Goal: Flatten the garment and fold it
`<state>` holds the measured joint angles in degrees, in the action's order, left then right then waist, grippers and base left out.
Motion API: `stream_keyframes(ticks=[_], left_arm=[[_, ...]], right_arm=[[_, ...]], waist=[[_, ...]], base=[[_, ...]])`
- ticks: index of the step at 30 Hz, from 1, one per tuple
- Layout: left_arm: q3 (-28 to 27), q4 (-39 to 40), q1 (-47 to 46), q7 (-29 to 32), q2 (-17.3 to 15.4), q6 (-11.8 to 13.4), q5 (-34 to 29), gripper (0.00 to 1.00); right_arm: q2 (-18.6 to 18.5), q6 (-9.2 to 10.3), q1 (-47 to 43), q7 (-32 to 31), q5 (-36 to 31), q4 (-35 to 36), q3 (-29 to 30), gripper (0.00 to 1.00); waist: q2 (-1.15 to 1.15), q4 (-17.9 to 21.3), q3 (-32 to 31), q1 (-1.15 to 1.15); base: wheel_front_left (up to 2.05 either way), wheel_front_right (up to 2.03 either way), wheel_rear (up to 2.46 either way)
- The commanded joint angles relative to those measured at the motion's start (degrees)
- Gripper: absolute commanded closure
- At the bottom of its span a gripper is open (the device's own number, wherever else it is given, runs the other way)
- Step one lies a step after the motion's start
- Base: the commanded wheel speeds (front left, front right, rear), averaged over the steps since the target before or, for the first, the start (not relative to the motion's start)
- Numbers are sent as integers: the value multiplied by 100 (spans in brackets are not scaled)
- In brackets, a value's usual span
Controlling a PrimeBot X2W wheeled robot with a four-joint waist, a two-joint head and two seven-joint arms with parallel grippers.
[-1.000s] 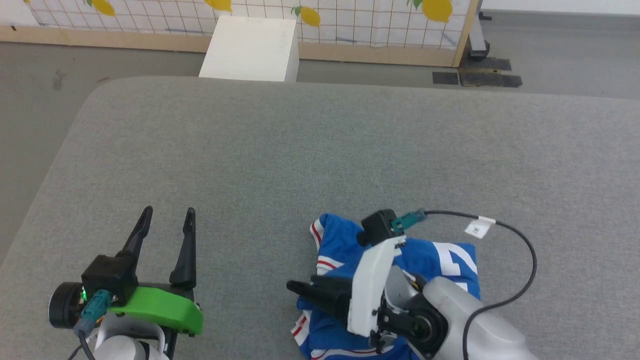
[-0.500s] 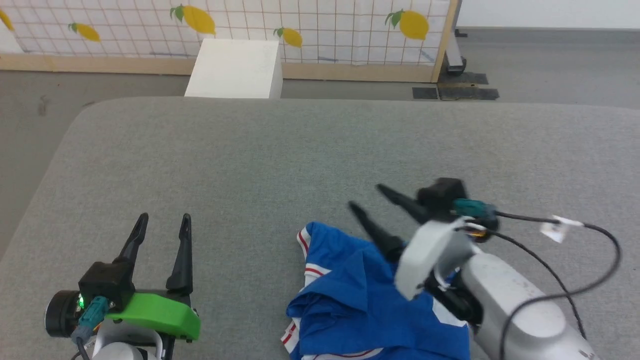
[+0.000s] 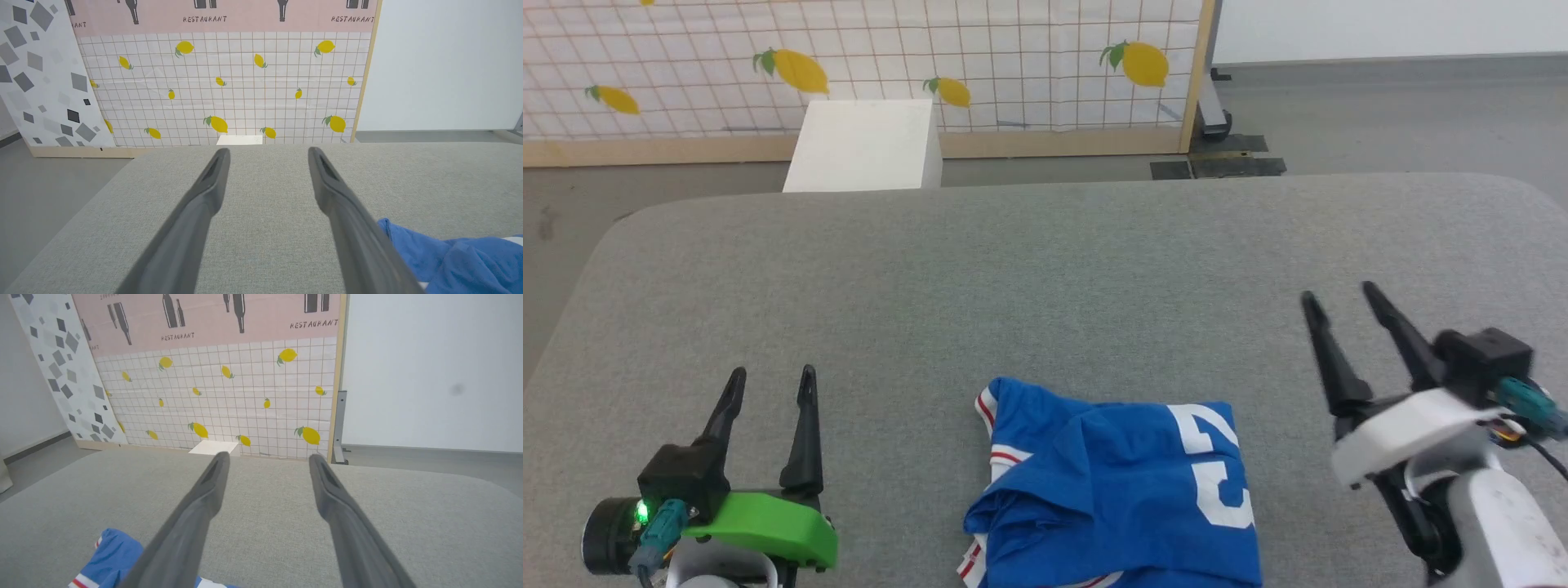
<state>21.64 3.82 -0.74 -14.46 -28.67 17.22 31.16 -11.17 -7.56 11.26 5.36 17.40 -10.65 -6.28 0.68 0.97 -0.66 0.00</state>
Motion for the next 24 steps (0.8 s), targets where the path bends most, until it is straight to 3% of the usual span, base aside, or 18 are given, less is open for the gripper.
stream_keyframes(ticks=[1, 7, 14, 24], left_arm=[[-47, -28, 103, -47, 27, 26, -36, 0], [-94, -105, 274, -51, 61, -28, -50, 0], [-149, -293, 467, -53, 150, -133, -28, 0], [-394, -413, 352, -53, 332, -338, 2, 0]], right_arm=[[81, 8, -209, -80, -99, 240, 154, 0], [346, 8, -1059, -508, -376, 1197, 667, 0], [576, 8, -1979, -956, -730, 1945, 718, 0], [686, 8, -1904, -1084, -744, 2156, 664, 0]], waist=[[-68, 80, -44, 0], [-68, 183, -126, 0], [-68, 242, -116, 0], [-68, 221, 123, 0]], base=[[0, 0, 0], [0, 0, 0], [0, 0, 0], [0, 0, 0]])
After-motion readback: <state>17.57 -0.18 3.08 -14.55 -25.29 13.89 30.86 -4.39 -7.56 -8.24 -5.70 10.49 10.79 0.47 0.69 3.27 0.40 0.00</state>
